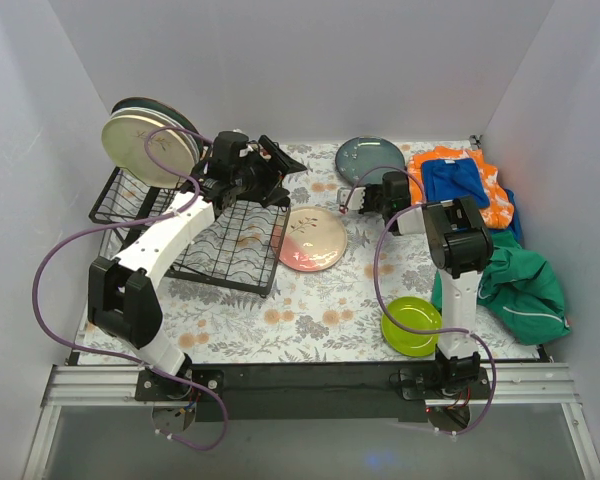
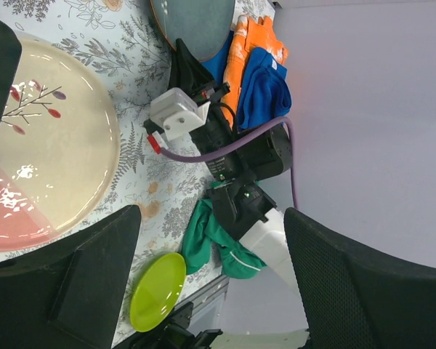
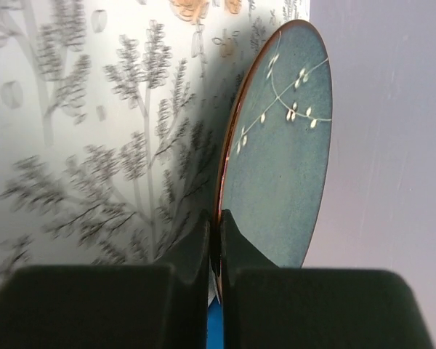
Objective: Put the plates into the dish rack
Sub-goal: Grab a plate with the right arm
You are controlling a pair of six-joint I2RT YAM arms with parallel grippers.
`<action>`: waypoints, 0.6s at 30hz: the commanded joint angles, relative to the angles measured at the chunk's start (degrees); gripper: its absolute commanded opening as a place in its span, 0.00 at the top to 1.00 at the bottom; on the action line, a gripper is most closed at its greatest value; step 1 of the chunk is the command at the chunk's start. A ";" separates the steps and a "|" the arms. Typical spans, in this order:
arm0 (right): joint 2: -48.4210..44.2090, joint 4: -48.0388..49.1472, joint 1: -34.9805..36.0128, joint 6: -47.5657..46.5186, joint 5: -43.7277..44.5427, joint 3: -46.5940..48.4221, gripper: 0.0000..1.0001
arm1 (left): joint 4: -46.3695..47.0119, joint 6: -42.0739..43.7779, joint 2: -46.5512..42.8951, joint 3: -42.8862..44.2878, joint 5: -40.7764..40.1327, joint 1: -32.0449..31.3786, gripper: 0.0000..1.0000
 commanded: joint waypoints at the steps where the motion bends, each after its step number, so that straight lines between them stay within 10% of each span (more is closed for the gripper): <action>1: -6.29 4.55 -0.35 2.02 -4.88 -5.59 0.99 | 0.43 -0.34 -1.59 -0.39 1.52 0.69 0.22; 18: -34.07 11.06 0.18 10.82 -9.10 -25.28 0.99 | -0.97 -4.38 9.48 2.94 8.63 1.31 0.22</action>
